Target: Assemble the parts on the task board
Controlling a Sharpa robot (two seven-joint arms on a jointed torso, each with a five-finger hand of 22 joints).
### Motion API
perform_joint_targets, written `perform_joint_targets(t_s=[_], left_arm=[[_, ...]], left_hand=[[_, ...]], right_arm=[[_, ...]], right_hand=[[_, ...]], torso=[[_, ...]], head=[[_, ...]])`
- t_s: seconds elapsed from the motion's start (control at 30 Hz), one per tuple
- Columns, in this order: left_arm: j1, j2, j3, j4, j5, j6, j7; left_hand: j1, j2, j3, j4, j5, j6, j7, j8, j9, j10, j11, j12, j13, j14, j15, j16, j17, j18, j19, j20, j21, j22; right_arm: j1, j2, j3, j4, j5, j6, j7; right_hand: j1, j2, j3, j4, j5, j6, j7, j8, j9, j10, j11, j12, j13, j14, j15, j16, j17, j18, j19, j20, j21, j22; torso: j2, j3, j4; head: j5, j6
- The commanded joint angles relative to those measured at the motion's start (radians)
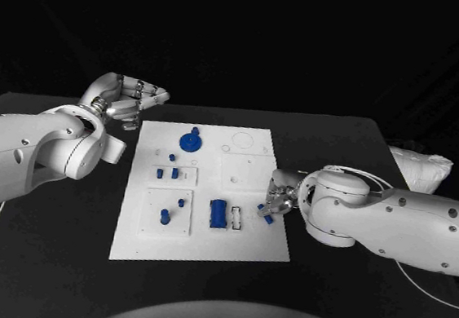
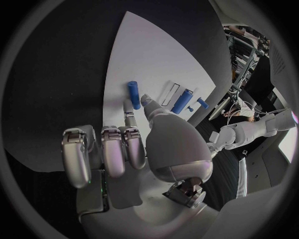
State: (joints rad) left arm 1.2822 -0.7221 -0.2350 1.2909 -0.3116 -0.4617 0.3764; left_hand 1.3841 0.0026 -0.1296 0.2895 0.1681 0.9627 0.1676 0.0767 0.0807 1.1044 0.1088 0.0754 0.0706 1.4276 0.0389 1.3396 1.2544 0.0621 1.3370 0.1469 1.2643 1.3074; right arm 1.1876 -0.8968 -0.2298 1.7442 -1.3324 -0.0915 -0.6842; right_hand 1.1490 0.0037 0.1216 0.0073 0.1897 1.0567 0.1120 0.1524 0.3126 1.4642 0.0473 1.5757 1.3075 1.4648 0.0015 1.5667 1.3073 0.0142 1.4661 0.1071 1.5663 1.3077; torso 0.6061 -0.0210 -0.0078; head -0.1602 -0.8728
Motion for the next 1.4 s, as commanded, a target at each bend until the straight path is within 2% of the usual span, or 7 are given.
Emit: perform_joint_targets(t_s=[0.03,0.23,0.63,0.7,0.87,1.07,1.4], left_arm=[[0.001,0.003,0.001,0.002,-0.003,0.018,0.004],[0.001,0.004,0.001,0.001,-0.003,0.02,0.004],[0.001,0.003,0.001,0.003,-0.003,0.023,0.003],[0.001,0.002,0.001,0.003,-0.003,0.023,0.003],[0.001,0.002,0.001,0.004,-0.003,0.022,0.003],[0.001,0.001,0.001,0.005,-0.003,0.022,0.003],[0.001,-0.004,0.001,0.007,-0.003,0.019,0.001]], left_hand=[[0.001,0.007,-0.005,0.002,0.003,-0.001,-0.004,0.003,0.001,-0.003,-0.001,-0.002,0.001,-0.008,0.0,-0.005,-0.001,0.01,-0.004,0.001,-0.006,0.155],[0.001,0.007,-0.005,0.002,0.003,-0.001,-0.004,0.003,0.001,-0.003,-0.001,-0.002,0.001,-0.008,0.0,-0.005,-0.001,0.01,-0.004,0.001,-0.006,0.155],[0.001,0.007,-0.005,0.002,0.003,-0.001,-0.004,0.003,0.001,-0.003,-0.001,-0.002,0.001,-0.008,0.0,-0.005,-0.001,0.01,-0.004,0.001,-0.006,0.155],[0.001,0.007,-0.005,0.002,0.003,-0.001,-0.004,0.003,0.001,-0.003,-0.001,-0.002,0.001,-0.008,0.0,-0.005,-0.001,0.01,-0.004,0.001,-0.006,0.155],[0.001,0.007,-0.005,0.002,0.003,-0.001,-0.004,0.003,0.001,-0.003,-0.001,-0.002,0.001,-0.008,0.0,-0.005,-0.001,0.01,-0.004,0.001,-0.006,0.155],[0.001,0.007,-0.005,0.002,0.003,-0.001,-0.004,0.003,0.001,-0.003,-0.001,-0.002,0.001,-0.008,0.0,-0.005,-0.001,0.01,-0.004,0.001,-0.006,0.155],[0.001,0.007,-0.005,0.002,0.003,-0.001,-0.004,0.003,0.001,-0.003,-0.001,-0.002,0.001,-0.008,0.0,-0.005,-0.001,0.01,-0.004,0.001,-0.006,0.155]], right_arm=[[-0.009,0.004,-0.006,-0.008,-0.048,0.093,-0.104],[-0.011,0.01,-0.006,-0.013,-0.05,0.115,-0.111],[-0.015,0.021,-0.006,-0.035,-0.072,0.159,-0.123],[-0.017,0.023,-0.006,-0.039,-0.077,0.161,-0.124],[-0.02,0.023,-0.006,-0.043,-0.079,0.154,-0.122],[-0.021,0.021,-0.006,-0.043,-0.034,0.117,-0.105],[-0.022,-0.01,-0.006,-0.025,0.145,-0.023,-0.04]], right_hand=[[-0.008,0.002,0.001,0.005,0.005,-0.005,-0.001,0.001,0.0,0.107,0.001,-0.005,0.263,0.106,-0.008,0.004,0.264,-0.014,0.105,-0.002,0.004,0.263],[0.009,-0.003,0.005,-0.01,0.004,-0.01,-0.006,0.028,0.032,0.107,-0.003,-0.005,0.263,0.106,-0.012,0.004,0.264,-0.014,0.105,-0.005,0.004,0.263],[0.047,-0.002,0.016,-0.047,0.011,-0.094,-0.012,0.102,0.133,0.107,-0.009,-0.005,0.263,0.106,-0.014,0.004,0.264,-0.014,0.105,-0.01,0.004,0.263],[0.058,0.003,0.021,-0.056,0.019,-0.108,-0.011,0.121,0.156,0.107,-0.009,-0.005,0.263,0.106,-0.015,0.004,0.264,-0.014,0.105,-0.011,0.004,0.263],[0.075,0.014,0.036,-0.068,0.052,-0.12,-0.005,0.135,0.173,0.107,-0.004,-0.005,0.263,0.106,-0.013,0.004,0.264,-0.014,0.105,-0.009,0.004,0.263],[0.123,0.056,0.107,-0.102,0.151,-0.106,0.005,0.11,0.152,0.107,0.004,-0.005,0.263,0.106,-0.004,0.004,0.264,-0.014,0.105,-0.003,0.004,0.263],[0.122,0.064,0.2,-0.126,0.178,-0.035,0.008,0.029,0.064,0.107,0.009,-0.005,0.263,0.106,0.003,0.004,0.264,-0.014,0.105,0.005,0.004,0.263]], torso=[[0.001,0.0002,0.0004],[0.0,-0.0004,-0.0001],[0.0,-0.0001,0.0004],[0.0,-0.0001,0.0004],[0.0,-0.0004,0.0003],[0.0,0.0,-0.0003],[0.001,-0.0003,-0.0002]], head=[[0.0,0.0],[0.0,0.0],[0.0,0.0],[0.0,0.0],[0.0,0.0],[0.001,0.0],[0.005,0.0]])
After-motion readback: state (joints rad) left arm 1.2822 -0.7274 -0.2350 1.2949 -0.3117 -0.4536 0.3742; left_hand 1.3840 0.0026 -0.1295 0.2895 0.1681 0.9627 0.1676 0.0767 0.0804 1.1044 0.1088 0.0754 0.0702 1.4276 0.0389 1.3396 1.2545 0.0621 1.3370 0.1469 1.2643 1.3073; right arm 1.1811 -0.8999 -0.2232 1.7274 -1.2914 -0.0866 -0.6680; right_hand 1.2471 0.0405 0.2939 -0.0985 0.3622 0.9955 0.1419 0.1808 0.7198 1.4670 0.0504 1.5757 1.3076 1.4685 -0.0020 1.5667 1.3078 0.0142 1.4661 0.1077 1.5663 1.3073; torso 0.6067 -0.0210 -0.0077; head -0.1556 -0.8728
